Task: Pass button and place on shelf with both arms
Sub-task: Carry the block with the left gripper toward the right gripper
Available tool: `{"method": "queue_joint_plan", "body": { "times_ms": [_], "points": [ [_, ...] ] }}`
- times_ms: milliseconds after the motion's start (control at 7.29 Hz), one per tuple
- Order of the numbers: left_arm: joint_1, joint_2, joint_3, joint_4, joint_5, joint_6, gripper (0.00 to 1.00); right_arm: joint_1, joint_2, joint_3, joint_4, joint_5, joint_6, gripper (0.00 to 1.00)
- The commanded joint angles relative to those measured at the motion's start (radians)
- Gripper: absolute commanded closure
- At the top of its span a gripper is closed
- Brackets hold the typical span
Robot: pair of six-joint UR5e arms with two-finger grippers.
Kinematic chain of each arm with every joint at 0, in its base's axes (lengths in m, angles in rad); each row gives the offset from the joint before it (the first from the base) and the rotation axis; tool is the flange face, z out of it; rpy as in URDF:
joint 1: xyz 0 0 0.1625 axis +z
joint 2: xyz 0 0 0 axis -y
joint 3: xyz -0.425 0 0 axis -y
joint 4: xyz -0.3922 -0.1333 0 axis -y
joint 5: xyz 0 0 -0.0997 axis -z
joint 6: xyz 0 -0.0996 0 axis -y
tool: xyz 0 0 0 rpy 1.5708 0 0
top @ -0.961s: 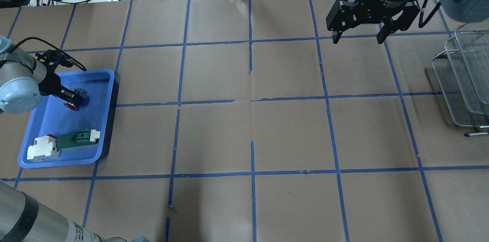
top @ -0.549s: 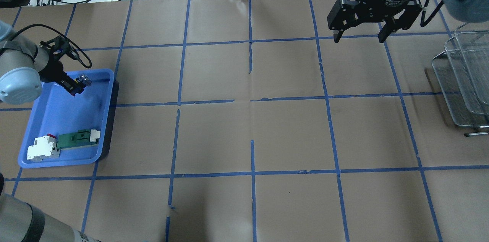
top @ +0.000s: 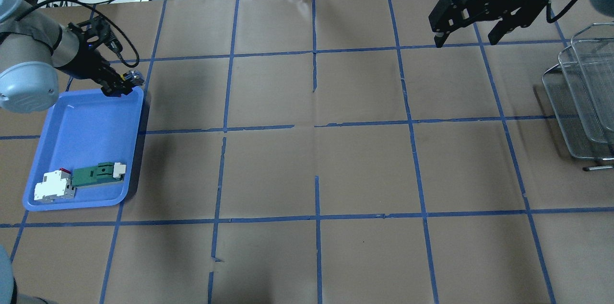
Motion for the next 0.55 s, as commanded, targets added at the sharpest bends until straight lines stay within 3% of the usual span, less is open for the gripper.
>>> {"method": "queue_joint_plan", "body": {
  "times_ms": [0,137,275,412],
  "points": [
    [-0.213,-0.001,0.069,-0.030,-0.094,-0.065,1.00,-0.085,-0.001,0.002,0.020,0.118,-0.290,0.01],
    [-0.276,0.004,0.086,-0.033,-0.201,-0.065,1.00,-0.085,-0.002,0.003,0.022,0.142,-0.373,0.01],
    [-0.318,0.016,0.086,-0.031,-0.314,-0.065,1.00,-0.084,0.006,0.008,0.025,0.291,-0.423,0.00],
    [-0.347,0.021,0.095,-0.025,-0.417,-0.065,1.00,-0.076,0.004,0.012,0.034,0.349,-0.453,0.00]
  ]
}}
